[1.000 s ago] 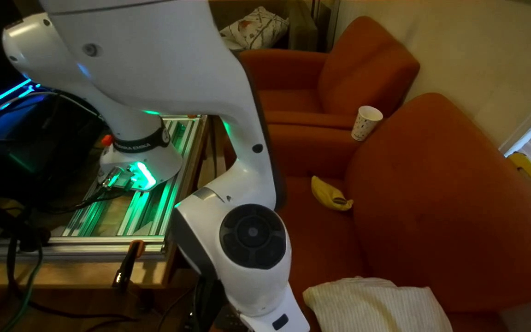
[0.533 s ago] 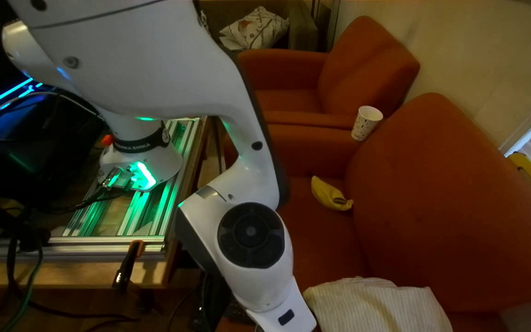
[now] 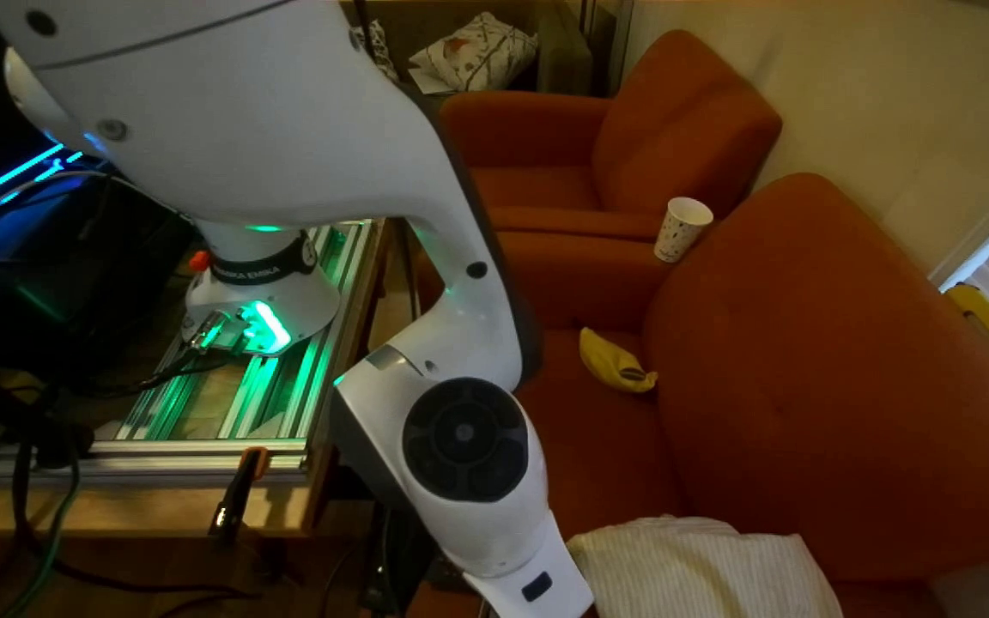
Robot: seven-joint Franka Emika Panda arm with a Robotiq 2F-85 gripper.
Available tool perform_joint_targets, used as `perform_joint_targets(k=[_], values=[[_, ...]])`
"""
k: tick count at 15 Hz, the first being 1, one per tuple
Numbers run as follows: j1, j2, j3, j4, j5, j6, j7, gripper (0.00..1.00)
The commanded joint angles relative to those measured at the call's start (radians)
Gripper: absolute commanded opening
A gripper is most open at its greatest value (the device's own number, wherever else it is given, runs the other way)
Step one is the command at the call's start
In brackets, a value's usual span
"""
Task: Put the yellow towel on the right armrest then put the remote control on the seat.
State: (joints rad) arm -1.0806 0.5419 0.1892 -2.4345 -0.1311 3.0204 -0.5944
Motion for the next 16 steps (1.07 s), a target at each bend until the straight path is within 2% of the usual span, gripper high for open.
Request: perform_joint_targets(k=[1,4,8,11,16], values=[[-0.104,-0.005,0.129,-0.008,0.037,-0.012,-0.036,0.26],[-0.142,-0.021,0.210,-0.020,0.033,-0.011,-0.030,0.26],[-0.129,-0.046,0.254,-0.025,0.016,-0.017,-0.021,0.26],[-0.052,-0.071,0.222,-0.015,0.015,-0.046,0.020,0.26],[0.176,-0.100,0.088,0.006,0.005,-0.093,0.108,0.26]])
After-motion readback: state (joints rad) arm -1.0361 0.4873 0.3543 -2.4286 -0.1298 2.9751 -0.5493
